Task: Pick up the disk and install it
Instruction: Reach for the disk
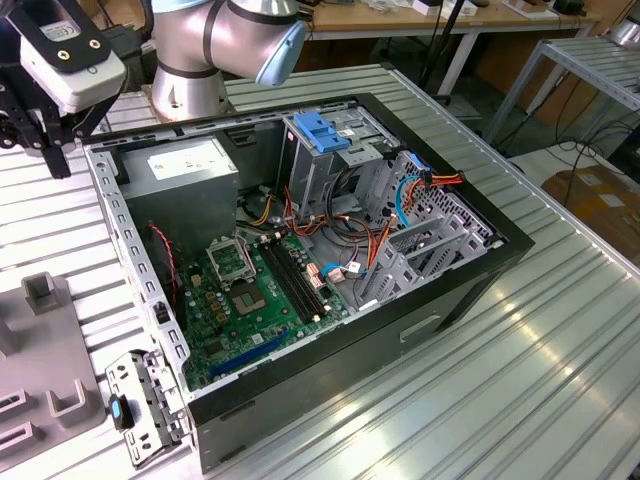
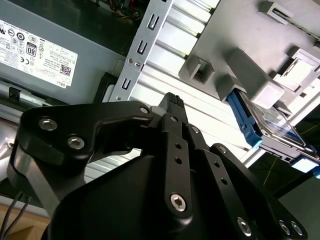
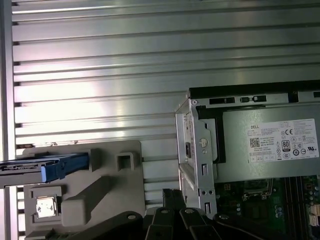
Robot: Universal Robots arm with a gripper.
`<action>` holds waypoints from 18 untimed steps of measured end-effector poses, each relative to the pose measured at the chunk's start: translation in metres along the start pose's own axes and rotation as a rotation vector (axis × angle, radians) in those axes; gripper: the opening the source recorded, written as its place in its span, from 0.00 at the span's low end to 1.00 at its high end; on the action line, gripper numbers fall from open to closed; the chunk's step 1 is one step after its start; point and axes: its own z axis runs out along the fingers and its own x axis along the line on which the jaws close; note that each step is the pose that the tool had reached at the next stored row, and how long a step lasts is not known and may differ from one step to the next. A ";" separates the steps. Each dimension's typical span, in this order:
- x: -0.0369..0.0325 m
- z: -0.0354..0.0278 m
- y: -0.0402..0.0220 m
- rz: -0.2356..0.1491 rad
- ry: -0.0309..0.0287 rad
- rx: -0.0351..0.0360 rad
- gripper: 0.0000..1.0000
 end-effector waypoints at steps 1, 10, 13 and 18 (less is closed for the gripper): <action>0.0008 0.0000 -0.0001 0.000 0.0000 0.0000 0.11; 0.0098 0.0001 -0.0008 0.000 0.0011 0.0001 0.11; 0.0130 0.0002 -0.0010 0.000 0.0014 0.0001 0.11; 0.0191 0.0003 -0.0015 0.000 0.0022 0.0002 0.11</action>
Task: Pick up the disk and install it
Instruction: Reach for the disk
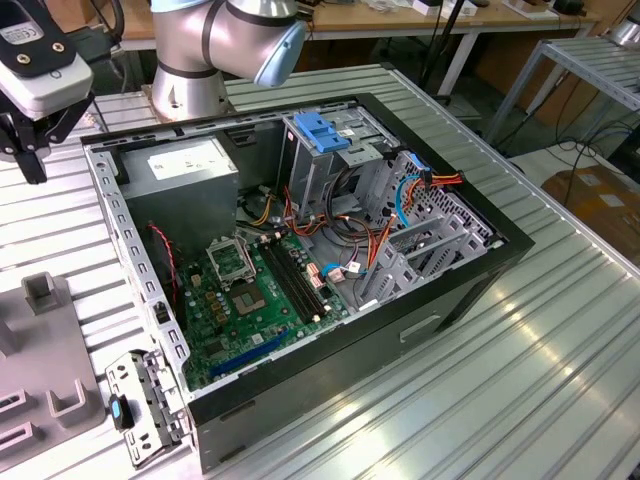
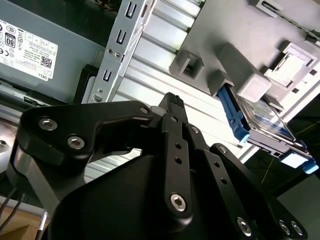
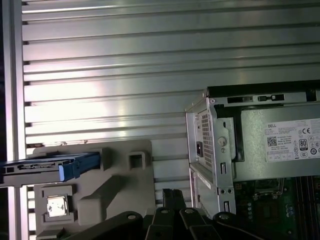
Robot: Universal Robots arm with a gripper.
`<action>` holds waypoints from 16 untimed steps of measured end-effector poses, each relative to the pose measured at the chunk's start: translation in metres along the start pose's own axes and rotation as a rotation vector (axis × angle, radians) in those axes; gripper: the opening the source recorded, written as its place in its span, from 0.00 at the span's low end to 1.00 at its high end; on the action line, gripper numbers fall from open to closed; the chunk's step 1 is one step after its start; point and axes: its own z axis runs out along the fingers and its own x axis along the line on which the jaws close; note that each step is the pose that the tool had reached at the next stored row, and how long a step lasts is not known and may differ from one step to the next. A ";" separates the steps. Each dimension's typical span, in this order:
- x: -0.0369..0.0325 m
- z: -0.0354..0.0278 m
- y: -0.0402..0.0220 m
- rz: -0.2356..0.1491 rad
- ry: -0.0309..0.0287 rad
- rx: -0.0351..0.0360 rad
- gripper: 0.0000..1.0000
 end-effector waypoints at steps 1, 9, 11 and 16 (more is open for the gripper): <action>0.0007 0.0000 0.0000 0.000 0.0000 -0.0001 0.11; 0.0087 0.0001 -0.0007 0.000 0.0012 0.0000 0.11; 0.0116 0.0002 -0.0009 0.000 0.0017 0.0001 0.11; 0.0162 0.0003 -0.0012 0.000 0.0025 0.0002 0.11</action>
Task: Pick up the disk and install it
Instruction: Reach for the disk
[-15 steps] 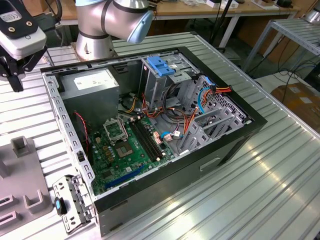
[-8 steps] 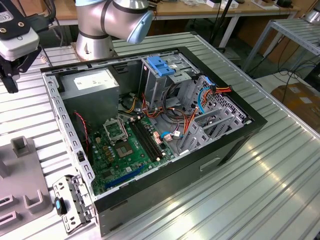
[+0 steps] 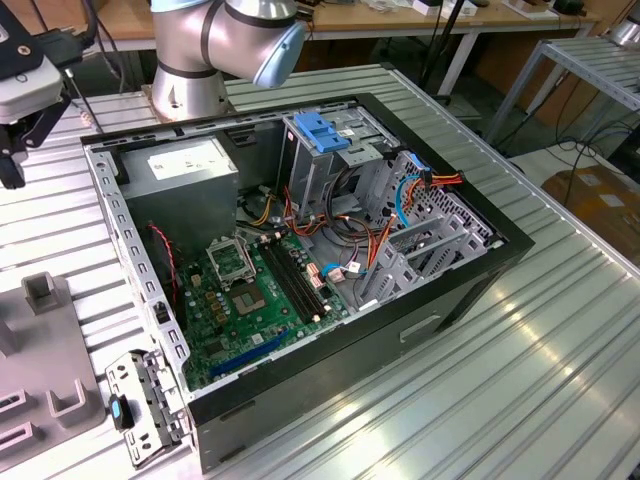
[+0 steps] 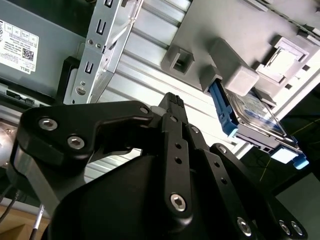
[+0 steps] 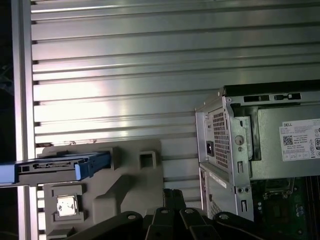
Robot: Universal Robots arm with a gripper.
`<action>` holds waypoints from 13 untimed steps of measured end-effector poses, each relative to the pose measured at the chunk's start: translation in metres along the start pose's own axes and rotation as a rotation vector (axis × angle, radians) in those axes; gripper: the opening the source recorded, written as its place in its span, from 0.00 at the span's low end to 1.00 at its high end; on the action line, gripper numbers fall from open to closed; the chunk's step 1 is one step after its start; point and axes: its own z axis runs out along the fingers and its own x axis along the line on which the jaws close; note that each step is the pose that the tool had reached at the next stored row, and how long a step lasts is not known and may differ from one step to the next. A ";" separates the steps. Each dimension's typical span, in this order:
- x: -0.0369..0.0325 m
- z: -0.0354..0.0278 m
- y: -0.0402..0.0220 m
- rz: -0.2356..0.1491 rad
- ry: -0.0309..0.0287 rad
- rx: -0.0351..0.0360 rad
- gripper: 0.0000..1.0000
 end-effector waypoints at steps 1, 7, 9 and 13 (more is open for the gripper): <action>0.0009 0.0000 -0.0001 0.000 0.0001 0.0000 0.11; 0.0068 0.0002 -0.0005 0.000 0.0013 0.0001 0.11; 0.0088 0.0003 -0.0007 0.000 0.0017 0.0001 0.11; 0.0121 0.0004 -0.0010 0.000 0.0024 0.0001 0.11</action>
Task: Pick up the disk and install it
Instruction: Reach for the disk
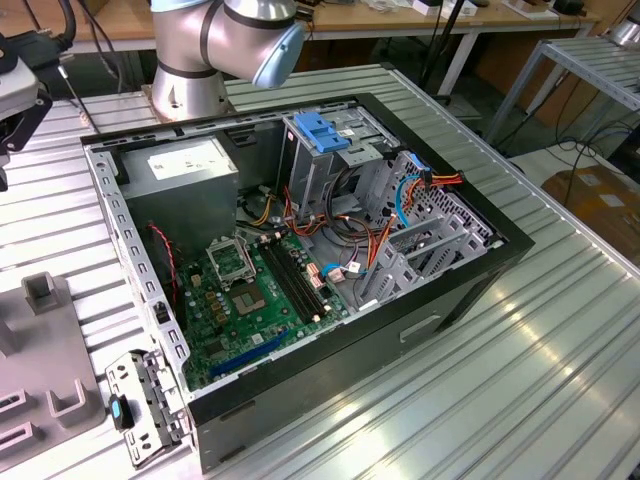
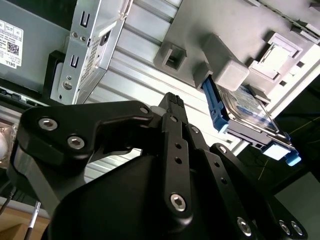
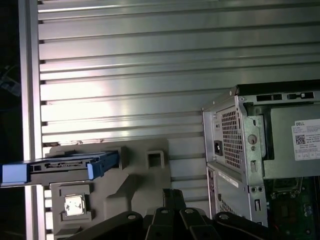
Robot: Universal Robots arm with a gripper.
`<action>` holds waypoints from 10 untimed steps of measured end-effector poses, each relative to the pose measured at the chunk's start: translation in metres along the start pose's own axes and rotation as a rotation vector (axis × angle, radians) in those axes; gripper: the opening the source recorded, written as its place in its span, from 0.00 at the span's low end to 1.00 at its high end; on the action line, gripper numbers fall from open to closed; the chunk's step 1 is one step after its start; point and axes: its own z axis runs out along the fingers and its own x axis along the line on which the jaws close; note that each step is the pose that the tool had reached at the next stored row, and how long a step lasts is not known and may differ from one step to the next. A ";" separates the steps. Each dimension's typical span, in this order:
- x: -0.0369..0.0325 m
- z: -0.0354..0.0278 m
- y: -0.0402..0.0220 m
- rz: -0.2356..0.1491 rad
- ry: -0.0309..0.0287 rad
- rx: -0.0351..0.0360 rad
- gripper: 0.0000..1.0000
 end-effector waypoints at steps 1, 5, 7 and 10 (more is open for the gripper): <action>0.0008 0.0000 -0.0001 0.000 0.0002 0.0001 0.11; 0.0044 0.0001 -0.0003 0.000 0.0010 0.0001 0.11; 0.0064 0.0001 -0.0005 0.000 0.0014 0.0002 0.11; 0.0092 0.0002 -0.0007 0.000 0.0020 0.0003 0.11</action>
